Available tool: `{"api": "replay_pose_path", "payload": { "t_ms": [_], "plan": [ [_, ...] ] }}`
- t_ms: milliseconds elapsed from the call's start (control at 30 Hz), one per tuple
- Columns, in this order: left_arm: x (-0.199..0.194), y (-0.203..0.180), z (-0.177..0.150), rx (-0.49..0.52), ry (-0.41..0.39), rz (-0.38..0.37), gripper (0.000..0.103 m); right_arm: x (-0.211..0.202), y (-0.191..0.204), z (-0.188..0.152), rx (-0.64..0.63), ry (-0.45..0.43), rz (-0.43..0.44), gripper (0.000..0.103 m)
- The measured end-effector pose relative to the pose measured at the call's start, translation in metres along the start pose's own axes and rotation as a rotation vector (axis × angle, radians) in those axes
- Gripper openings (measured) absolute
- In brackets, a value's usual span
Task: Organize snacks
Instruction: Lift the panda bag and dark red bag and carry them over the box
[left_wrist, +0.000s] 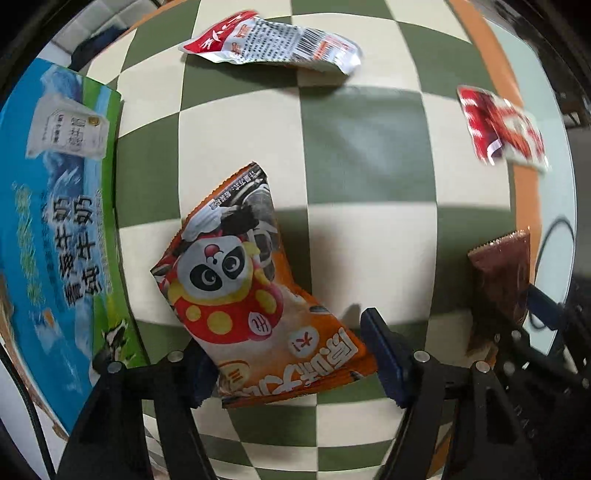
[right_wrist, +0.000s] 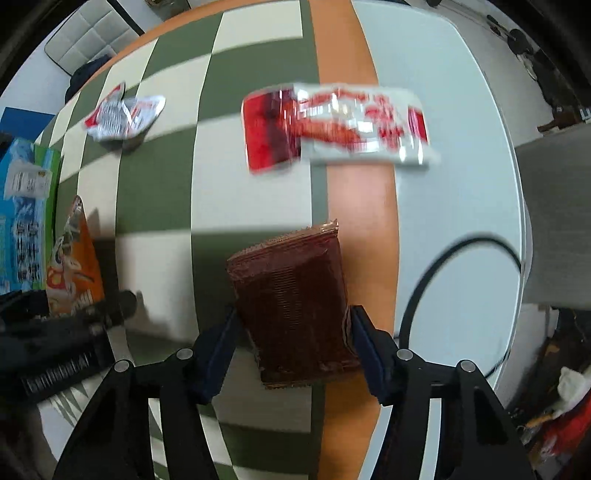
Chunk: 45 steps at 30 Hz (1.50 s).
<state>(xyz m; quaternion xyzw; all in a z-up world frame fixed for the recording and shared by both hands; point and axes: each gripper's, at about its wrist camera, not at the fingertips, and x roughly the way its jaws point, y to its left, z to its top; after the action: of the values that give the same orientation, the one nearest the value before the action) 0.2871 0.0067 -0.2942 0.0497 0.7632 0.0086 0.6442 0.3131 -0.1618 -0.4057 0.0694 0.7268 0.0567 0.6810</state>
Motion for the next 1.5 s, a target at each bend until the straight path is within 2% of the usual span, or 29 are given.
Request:
{"api": "replay_pose_path", "payload": {
  "t_ms": [100,200,233,367,400,467,500,533,633,733,767,800,967,1100,1267,1500],
  "plan": [
    [-0.010,-0.005,-0.011,0.025,-0.040,0.004,0.068,-0.001,-0.003,-0.013,0.034,-0.001,0.011,0.059],
    [-0.024,-0.009,-0.011,0.043,-0.082,0.001,0.068,-0.009,-0.006,-0.020,0.074,-0.014,0.037,0.035],
    [-0.027,-0.009,-0.012,0.047,-0.090,0.002,0.068,-0.012,-0.006,-0.022,0.084,-0.015,0.046,0.034],
    [-0.029,0.001,-0.024,0.041,-0.097,-0.003,0.068,-0.007,-0.008,-0.026,0.112,0.024,0.074,0.034],
    [-0.030,0.009,-0.028,0.037,-0.092,-0.008,0.068,-0.004,-0.007,-0.027,0.124,0.030,0.083,0.037],
    [-0.026,0.023,-0.025,0.031,-0.087,-0.012,0.068,0.007,-0.006,-0.035,0.160,0.060,0.105,0.059],
    [-0.024,0.023,-0.017,0.031,-0.087,-0.011,0.068,0.008,-0.005,-0.035,0.170,0.061,0.121,0.077],
    [-0.026,0.024,-0.013,0.030,-0.086,-0.008,0.068,0.013,-0.004,-0.039,0.170,0.058,0.128,0.083],
    [-0.025,0.016,-0.009,0.023,-0.088,0.000,0.068,0.022,0.016,-0.033,0.176,0.069,0.057,0.085],
    [-0.031,0.015,-0.009,0.024,-0.099,0.001,0.068,0.026,0.043,-0.029,0.139,0.028,-0.094,0.076],
    [-0.029,0.015,-0.012,0.027,-0.106,0.003,0.068,0.024,0.050,-0.030,0.123,-0.009,-0.105,0.071],
    [-0.031,0.015,-0.013,0.030,-0.114,0.006,0.068,0.022,0.056,-0.032,0.117,-0.032,-0.107,0.060],
    [-0.046,0.015,-0.027,0.040,-0.160,0.005,0.068,0.024,0.073,-0.044,0.115,-0.052,-0.126,0.060],
    [-0.056,0.014,-0.036,0.050,-0.189,-0.010,0.068,0.012,0.065,-0.060,0.144,-0.072,-0.074,0.060],
    [-0.085,0.019,-0.051,0.065,-0.240,-0.048,0.067,-0.031,0.075,-0.082,0.158,-0.134,0.055,0.060],
    [-0.140,0.072,-0.067,0.052,-0.343,-0.098,0.068,-0.109,0.094,-0.081,0.130,-0.217,0.203,0.060]
  ]
}}
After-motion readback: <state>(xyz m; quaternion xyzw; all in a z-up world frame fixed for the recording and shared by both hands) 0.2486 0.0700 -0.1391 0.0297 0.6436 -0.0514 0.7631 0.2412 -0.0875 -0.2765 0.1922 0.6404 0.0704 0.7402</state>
